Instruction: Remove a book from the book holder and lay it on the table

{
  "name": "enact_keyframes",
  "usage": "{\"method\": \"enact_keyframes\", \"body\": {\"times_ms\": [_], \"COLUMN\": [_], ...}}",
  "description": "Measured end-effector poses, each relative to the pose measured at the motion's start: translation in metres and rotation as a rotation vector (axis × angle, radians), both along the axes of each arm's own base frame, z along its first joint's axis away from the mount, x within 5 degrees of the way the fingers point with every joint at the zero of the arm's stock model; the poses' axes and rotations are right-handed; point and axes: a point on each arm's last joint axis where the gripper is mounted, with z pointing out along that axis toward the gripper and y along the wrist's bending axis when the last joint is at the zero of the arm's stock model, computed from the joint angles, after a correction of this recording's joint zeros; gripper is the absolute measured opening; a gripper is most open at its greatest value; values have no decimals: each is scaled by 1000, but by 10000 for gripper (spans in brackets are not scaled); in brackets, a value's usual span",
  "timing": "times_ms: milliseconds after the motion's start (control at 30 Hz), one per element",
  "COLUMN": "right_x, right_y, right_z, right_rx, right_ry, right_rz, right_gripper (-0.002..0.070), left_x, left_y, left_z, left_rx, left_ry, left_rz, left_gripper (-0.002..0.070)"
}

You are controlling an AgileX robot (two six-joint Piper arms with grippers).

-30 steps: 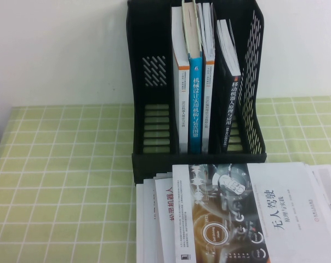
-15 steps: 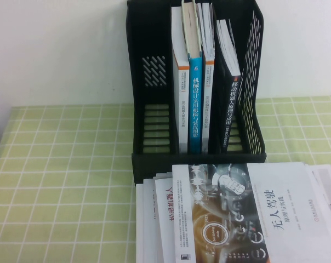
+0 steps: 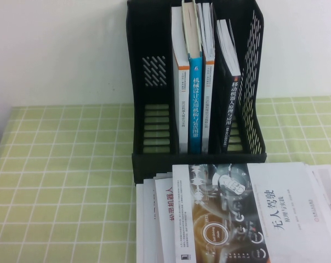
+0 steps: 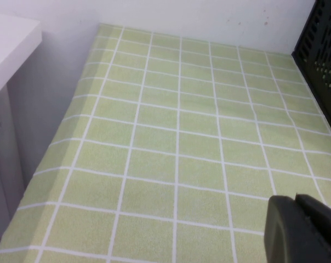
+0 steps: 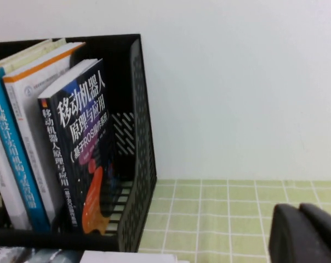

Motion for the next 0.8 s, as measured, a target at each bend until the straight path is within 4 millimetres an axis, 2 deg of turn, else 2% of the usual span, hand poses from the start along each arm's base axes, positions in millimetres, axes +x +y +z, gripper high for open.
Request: {"method": "enact_keyframes", "body": {"times_ms": [233,600,800], "right_x": [0,-21,-23], "right_y": [3,-3,-7], "right_z": [-10,-45,-68], "right_rx": [-52,-158,-143], "right_ry": [-20,2,29], "right_rz": [37,19,-52], "right_gripper": [-2,-2,-2], "left_x": [0,0,0], "left_y": [0,0,0], "left_z": [0,0,0], "left_rx": [0,0,-2], "left_ry": [0,0,0], "left_rz": [0,0,1], "left_gripper": [-3,-3,-3]}}
